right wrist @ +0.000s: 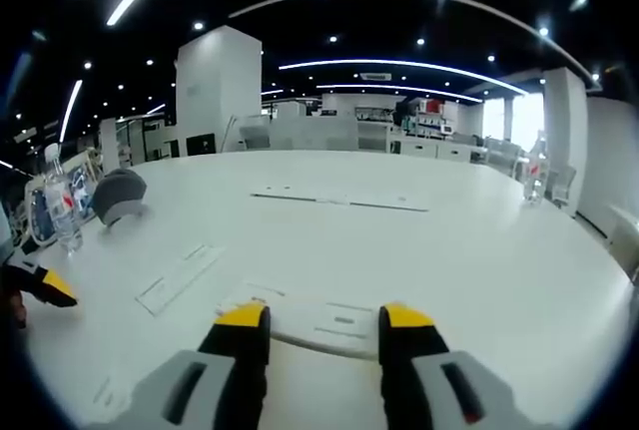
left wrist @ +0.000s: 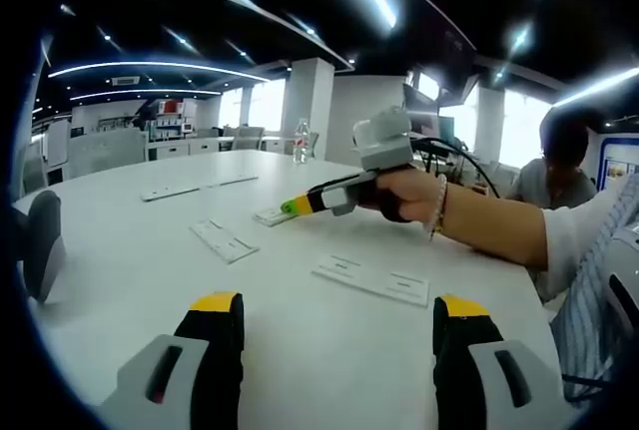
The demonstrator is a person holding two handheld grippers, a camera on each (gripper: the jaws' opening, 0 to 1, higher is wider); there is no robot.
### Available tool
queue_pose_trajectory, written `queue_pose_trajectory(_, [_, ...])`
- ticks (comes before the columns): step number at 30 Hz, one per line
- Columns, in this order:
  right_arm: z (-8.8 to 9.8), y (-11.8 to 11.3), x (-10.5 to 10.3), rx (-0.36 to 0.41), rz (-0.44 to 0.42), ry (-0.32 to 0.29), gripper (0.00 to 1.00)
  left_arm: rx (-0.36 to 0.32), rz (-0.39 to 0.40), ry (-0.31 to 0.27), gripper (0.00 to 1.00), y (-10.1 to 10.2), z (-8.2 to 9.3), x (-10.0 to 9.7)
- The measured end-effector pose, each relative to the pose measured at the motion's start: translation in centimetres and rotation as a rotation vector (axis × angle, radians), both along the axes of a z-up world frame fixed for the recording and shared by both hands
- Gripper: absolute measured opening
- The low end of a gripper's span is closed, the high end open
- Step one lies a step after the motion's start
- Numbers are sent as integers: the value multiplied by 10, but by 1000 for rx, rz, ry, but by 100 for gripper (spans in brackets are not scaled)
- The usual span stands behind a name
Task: Locate the socket holder cover, grip the socket holder cover, clip it into the socket holder slot.
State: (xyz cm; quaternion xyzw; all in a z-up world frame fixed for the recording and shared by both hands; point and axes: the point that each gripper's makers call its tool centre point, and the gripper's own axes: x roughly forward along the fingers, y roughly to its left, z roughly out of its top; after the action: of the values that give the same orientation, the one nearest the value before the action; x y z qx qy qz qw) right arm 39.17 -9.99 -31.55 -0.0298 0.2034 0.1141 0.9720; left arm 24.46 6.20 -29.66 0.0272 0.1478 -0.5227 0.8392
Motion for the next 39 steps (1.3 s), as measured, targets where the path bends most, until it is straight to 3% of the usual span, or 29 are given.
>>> queue_pose_trajectory(31, [0, 2, 1, -3, 10, -2, 48, 3, 6, 1, 77, 1, -1, 2])
queue_pose_trajectory(39, [-1, -2, 0, 30, -5, 11, 51, 1, 2, -1, 77, 1, 0, 0])
